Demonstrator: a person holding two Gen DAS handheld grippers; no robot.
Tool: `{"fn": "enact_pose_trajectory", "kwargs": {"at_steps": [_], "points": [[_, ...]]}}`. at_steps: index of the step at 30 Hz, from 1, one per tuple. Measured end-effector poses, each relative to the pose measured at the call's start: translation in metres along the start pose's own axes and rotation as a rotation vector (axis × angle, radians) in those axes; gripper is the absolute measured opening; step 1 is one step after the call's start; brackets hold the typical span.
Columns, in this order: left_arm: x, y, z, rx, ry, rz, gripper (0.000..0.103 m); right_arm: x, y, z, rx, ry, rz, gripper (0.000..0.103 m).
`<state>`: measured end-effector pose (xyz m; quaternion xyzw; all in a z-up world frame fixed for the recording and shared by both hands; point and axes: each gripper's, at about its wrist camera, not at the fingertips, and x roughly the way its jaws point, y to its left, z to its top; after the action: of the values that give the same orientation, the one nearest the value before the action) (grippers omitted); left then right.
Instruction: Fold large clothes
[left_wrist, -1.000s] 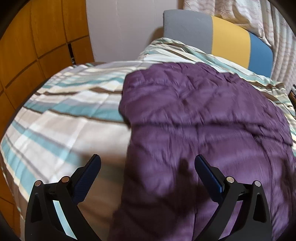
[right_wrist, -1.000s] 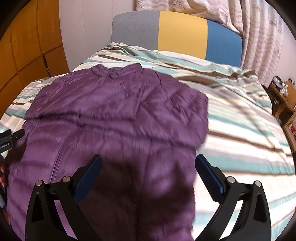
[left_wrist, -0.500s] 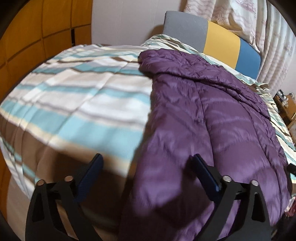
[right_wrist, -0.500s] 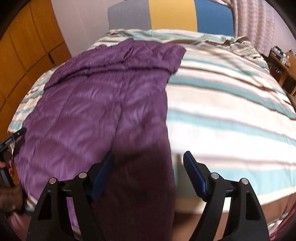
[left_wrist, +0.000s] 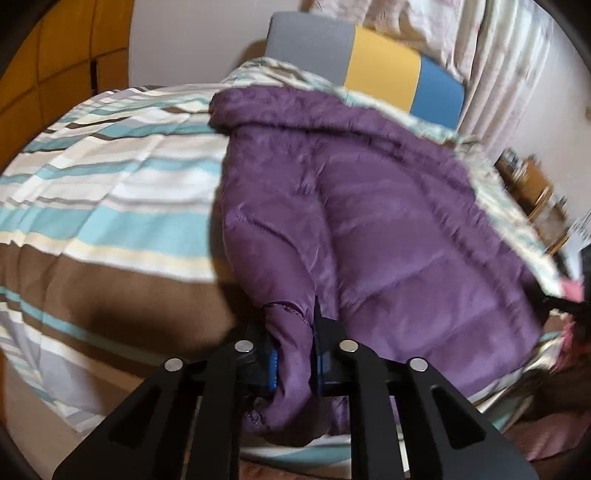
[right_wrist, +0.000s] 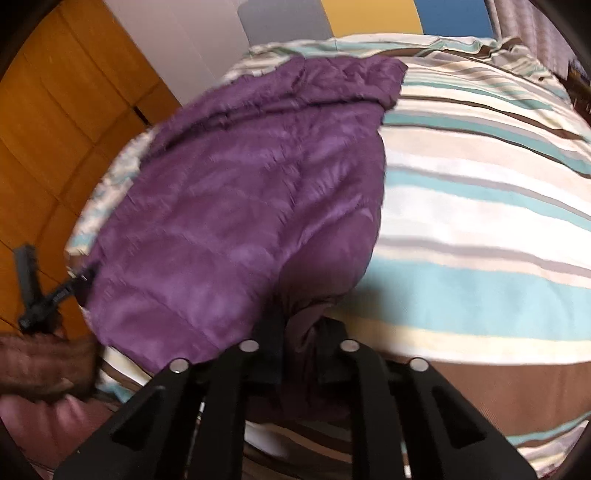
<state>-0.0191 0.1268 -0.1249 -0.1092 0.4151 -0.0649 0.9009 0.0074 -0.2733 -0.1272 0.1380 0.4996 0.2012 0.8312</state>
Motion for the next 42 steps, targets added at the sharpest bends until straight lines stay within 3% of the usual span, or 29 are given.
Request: {"fn": "enact_pose_trajectory", "kwargs": {"at_steps": [3, 11, 21, 26, 29, 32, 33, 34, 36, 37, 42], "points": [[-0.009, 0.004, 0.022, -0.034, -0.055, -0.037, 0.012, -0.008, -0.004, 0.021, 0.056, -0.065, 0.078, 0.008], [-0.009, 0.023, 0.096, -0.140, -0.151, -0.109, 0.012, -0.012, -0.020, 0.083, 0.203, -0.214, 0.185, 0.008], [0.062, 0.034, 0.167, -0.162, -0.119, -0.067, 0.012, 0.034, -0.060, 0.156, 0.385, -0.239, 0.192, 0.008], [0.092, 0.038, 0.181, -0.181, -0.092, -0.039, 0.013, 0.055, -0.071, 0.163, 0.421, -0.237, 0.159, 0.009], [0.100, 0.046, 0.187, -0.237, -0.088, -0.048, 0.027, 0.064, -0.078, 0.165, 0.437, -0.274, 0.174, 0.018], [0.092, 0.062, 0.186, -0.335, -0.163, -0.089, 0.061, 0.065, -0.081, 0.166, 0.427, -0.332, 0.189, 0.042], [0.087, 0.065, 0.185, -0.353, -0.201, -0.067, 0.088, 0.061, -0.081, 0.164, 0.417, -0.363, 0.201, 0.063], [0.078, 0.070, 0.182, -0.370, -0.261, -0.030, 0.095, 0.058, -0.080, 0.162, 0.411, -0.387, 0.199, 0.084], [0.063, 0.079, 0.173, -0.379, -0.344, -0.009, 0.095, 0.046, -0.078, 0.156, 0.388, -0.462, 0.157, 0.089], [0.062, 0.082, 0.169, -0.377, -0.343, -0.022, 0.095, 0.040, -0.076, 0.151, 0.358, -0.485, 0.135, 0.090], [0.082, 0.071, 0.144, -0.275, -0.241, -0.036, 0.095, 0.050, -0.066, 0.133, 0.252, -0.386, 0.015, 0.090]]}}
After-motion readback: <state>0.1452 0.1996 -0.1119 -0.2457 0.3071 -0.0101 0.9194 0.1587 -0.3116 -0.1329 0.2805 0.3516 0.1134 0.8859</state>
